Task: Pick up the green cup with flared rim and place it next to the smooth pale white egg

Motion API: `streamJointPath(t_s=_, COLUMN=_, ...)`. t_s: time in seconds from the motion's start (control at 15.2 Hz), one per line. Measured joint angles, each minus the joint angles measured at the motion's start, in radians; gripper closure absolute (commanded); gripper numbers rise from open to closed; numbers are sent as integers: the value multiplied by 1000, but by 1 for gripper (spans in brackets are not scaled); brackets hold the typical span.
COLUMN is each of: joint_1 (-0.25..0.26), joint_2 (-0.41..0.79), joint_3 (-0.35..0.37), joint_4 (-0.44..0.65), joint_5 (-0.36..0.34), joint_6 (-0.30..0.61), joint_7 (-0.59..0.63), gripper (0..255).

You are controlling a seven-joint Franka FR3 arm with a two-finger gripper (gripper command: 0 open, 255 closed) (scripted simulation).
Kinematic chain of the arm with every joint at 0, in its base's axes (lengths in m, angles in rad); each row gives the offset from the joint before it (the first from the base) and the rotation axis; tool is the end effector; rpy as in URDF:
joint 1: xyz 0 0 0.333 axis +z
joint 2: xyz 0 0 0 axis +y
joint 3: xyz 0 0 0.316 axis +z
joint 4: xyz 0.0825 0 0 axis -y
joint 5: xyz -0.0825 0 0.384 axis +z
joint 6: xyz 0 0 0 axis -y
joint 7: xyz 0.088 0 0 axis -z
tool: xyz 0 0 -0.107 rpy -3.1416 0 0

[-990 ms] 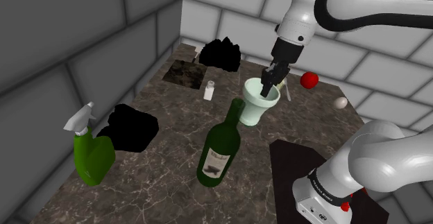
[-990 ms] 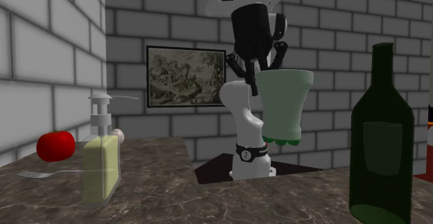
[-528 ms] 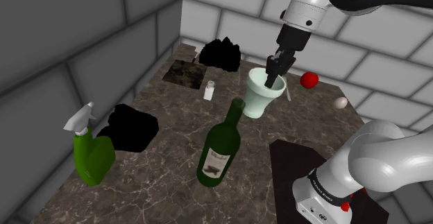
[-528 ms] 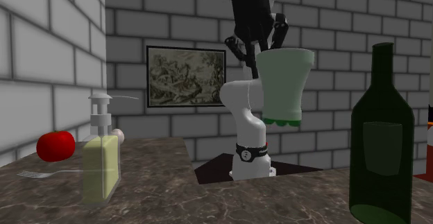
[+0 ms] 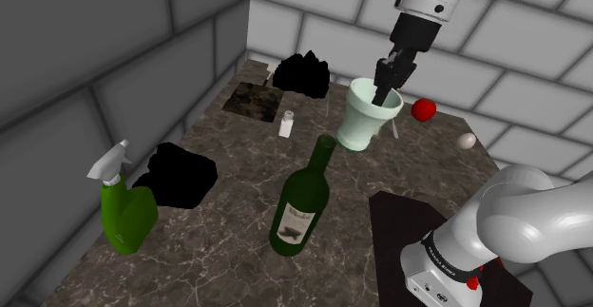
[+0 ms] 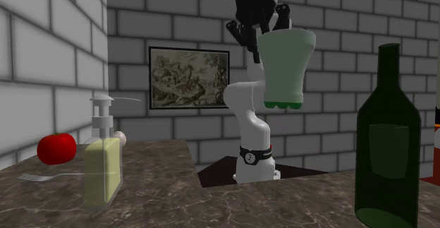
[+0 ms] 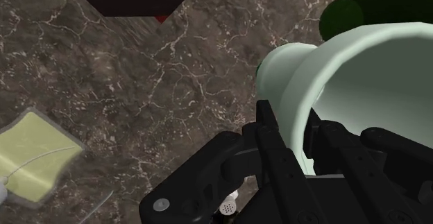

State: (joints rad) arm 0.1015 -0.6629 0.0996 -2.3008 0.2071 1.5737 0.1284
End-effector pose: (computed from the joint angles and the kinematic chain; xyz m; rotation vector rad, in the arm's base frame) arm 0.3288 0.0974 0.5766 -3.0042 -0.0633 0.1320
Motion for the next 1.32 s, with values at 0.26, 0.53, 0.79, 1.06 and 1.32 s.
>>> streamJointPath(t_s=0.26, joint_1=-25, joint_2=-74, joint_3=-67, joint_4=-45, joint_5=-45, joint_6=-41, joint_7=-70, gripper=255)
streamJointPath(t_s=0.53, joint_1=-55, joint_2=-144, joint_3=-144, joint_4=-83, joint_5=-105, joint_6=-84, joint_7=-149, gripper=255)
streamJointPath(t_s=0.79, joint_1=-90, joint_2=-190, joint_3=-229, joint_4=-99, joint_5=-178, joint_6=-122, joint_7=-237, gripper=255)
streamJointPath(t_s=1.06, joint_1=-125, joint_2=-232, joint_3=-314, joint_4=-105, joint_5=-257, joint_6=-162, joint_7=-325, gripper=255)
streamJointPath(t_s=1.32, joint_1=-159, joint_2=-253, joint_3=-406, joint_4=-98, joint_5=-342, joint_6=-186, joint_7=-419, gripper=255)
